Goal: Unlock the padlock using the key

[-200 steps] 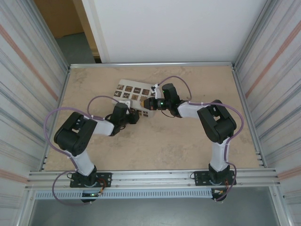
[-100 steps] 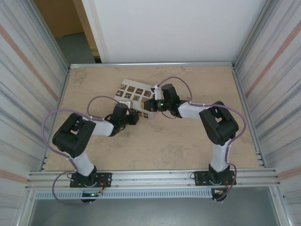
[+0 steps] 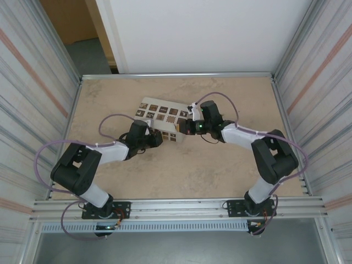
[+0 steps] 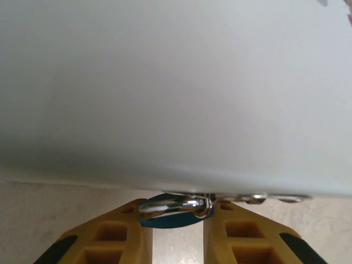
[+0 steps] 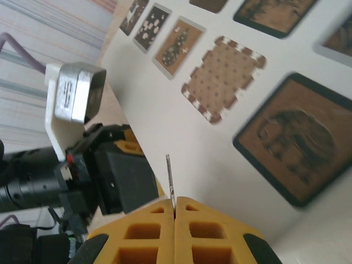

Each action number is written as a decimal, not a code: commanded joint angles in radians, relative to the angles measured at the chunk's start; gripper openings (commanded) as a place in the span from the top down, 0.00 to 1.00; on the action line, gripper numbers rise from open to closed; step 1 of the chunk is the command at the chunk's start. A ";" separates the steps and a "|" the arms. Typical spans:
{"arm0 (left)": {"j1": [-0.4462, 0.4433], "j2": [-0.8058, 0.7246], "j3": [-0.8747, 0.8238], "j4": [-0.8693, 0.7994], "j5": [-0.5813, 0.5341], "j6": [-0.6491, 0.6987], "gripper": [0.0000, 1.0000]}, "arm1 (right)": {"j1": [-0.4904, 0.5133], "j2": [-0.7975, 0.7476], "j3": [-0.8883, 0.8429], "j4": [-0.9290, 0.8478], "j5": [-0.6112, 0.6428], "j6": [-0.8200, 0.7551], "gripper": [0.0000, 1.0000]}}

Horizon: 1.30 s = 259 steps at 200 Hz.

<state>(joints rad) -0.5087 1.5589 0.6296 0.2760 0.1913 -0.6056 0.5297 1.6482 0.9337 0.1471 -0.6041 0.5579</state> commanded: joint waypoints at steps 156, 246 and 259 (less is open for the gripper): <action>-0.090 -0.112 0.204 -0.328 0.181 -0.274 0.85 | 0.275 -0.382 -0.430 0.072 0.406 -0.266 1.00; -0.101 -0.135 0.200 -0.334 0.203 -0.322 0.87 | 0.379 -0.363 -0.486 0.259 0.566 -0.367 1.00; -0.104 -0.137 0.199 -0.334 0.203 -0.327 0.87 | 0.383 -0.352 -0.485 0.282 0.569 -0.369 1.00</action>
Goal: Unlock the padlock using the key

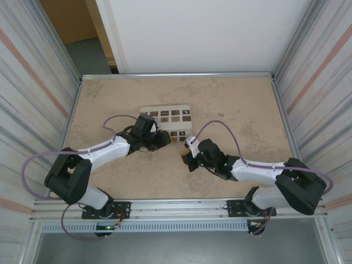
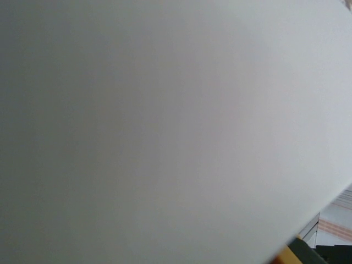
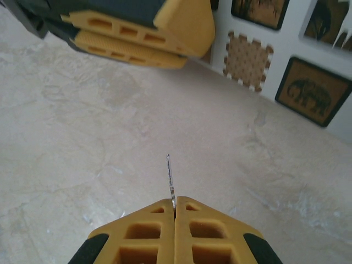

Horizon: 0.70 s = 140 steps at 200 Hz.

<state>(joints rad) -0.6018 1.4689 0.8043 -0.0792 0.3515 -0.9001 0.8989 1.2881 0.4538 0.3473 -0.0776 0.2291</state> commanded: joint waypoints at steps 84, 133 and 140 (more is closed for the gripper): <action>-0.026 -0.079 0.020 0.019 0.056 -0.051 0.87 | 0.014 0.096 0.005 0.202 0.037 -0.051 1.00; -0.029 -0.093 0.015 0.017 0.052 -0.057 0.87 | 0.014 0.145 0.026 0.237 0.042 -0.047 1.00; -0.029 -0.093 0.016 0.016 0.052 -0.057 0.87 | 0.013 0.150 0.029 0.244 0.041 -0.045 1.00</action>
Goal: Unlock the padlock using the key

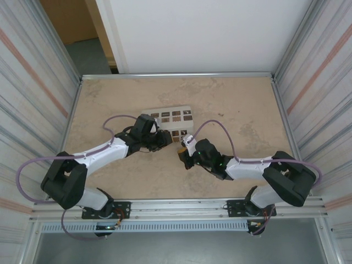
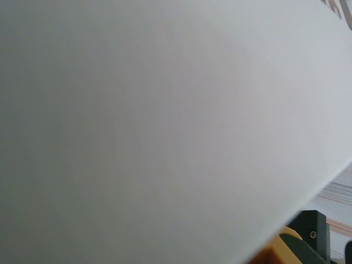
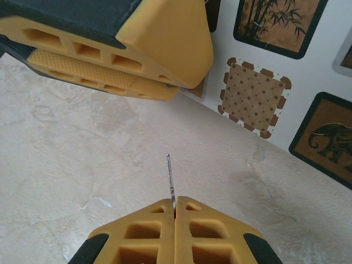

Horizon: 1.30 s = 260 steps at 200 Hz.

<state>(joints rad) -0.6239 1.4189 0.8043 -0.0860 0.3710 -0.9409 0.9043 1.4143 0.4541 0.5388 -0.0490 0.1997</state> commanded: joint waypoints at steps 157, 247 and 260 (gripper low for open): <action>-0.009 -0.038 0.003 0.028 0.023 -0.018 0.86 | -0.004 0.065 0.071 0.099 0.039 -0.019 1.00; -0.009 -0.043 -0.004 0.029 0.024 -0.021 0.86 | -0.008 0.077 0.084 0.110 0.063 -0.017 1.00; -0.010 -0.044 -0.007 0.029 0.022 -0.021 0.86 | -0.008 0.079 0.086 0.113 0.066 -0.015 1.00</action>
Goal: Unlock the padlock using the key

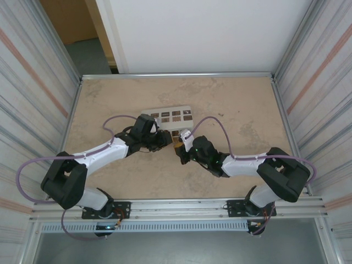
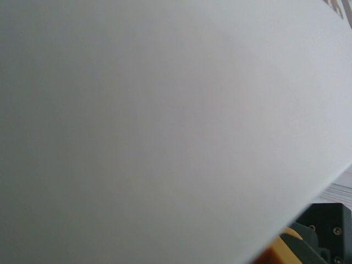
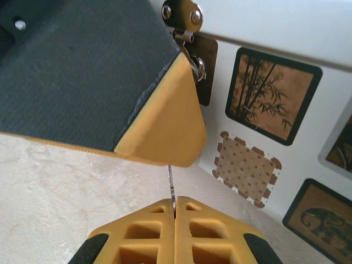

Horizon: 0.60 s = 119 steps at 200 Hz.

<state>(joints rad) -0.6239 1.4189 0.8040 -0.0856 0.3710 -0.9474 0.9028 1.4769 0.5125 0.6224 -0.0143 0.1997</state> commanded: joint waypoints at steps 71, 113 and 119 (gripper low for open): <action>-0.009 -0.049 -0.008 0.028 0.020 -0.016 0.86 | -0.010 0.026 0.032 0.025 0.038 -0.017 1.00; -0.010 -0.054 -0.008 0.021 0.016 -0.014 0.86 | -0.007 0.014 0.008 0.000 0.032 -0.021 1.00; -0.009 -0.054 -0.008 0.019 0.015 -0.013 0.86 | -0.007 0.010 0.003 -0.002 0.035 -0.020 1.00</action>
<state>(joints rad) -0.6239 1.4189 0.8021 -0.0853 0.3698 -0.9478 0.9031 1.4864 0.5156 0.6289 -0.0006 0.1993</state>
